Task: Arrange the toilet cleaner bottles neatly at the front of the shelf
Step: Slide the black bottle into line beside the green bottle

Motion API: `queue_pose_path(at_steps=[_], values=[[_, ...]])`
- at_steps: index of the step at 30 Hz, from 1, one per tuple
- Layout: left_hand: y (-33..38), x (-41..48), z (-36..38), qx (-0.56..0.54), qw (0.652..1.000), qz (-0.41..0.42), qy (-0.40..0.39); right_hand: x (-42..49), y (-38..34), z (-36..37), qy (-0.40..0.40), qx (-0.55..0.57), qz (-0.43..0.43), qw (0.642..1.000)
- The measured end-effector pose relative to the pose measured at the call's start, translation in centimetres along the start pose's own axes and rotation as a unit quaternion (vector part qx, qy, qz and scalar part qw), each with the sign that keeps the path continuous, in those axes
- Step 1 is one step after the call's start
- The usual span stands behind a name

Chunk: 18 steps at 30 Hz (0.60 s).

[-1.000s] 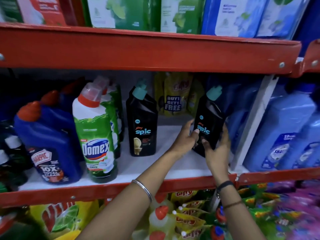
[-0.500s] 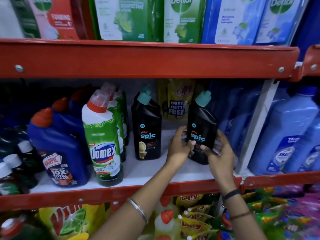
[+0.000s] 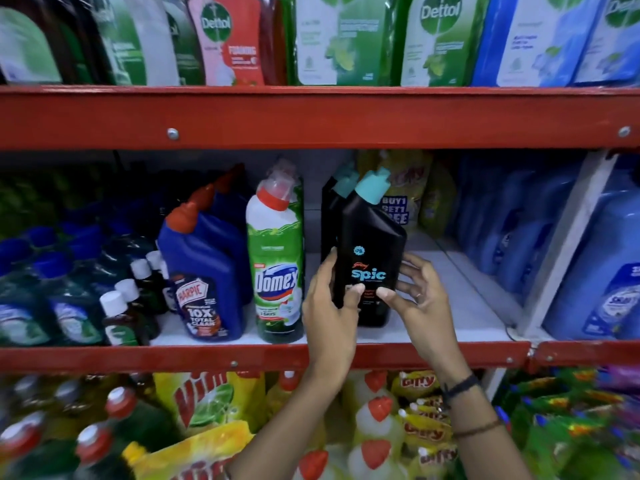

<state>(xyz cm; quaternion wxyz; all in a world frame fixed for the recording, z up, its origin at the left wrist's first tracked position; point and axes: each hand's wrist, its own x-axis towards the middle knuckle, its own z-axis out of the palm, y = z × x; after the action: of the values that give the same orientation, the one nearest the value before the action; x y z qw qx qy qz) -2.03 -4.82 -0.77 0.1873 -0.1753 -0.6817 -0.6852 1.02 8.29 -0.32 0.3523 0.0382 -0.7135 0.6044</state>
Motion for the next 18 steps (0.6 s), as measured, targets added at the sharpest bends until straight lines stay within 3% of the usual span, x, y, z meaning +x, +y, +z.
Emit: queue_pose_path(at_steps=[6, 15, 18], values=[[-1.1, -1.2, -1.3, 0.033, 0.998, 0.01, 0.049, -0.2, 1.0, 1.3, -0.051, 0.007, 0.009, 0.999], [-1.2, -0.9, -1.4, 0.125, 0.991, 0.032, 0.03, 0.3, 2.4, 1.6, -0.055, 0.002, 0.031, 0.998], [-1.2, -1.0, -1.8, 0.118, 0.992, 0.042, -0.012, 0.1, 2.4, 1.5, -0.061, -0.013, 0.032, 0.998]])
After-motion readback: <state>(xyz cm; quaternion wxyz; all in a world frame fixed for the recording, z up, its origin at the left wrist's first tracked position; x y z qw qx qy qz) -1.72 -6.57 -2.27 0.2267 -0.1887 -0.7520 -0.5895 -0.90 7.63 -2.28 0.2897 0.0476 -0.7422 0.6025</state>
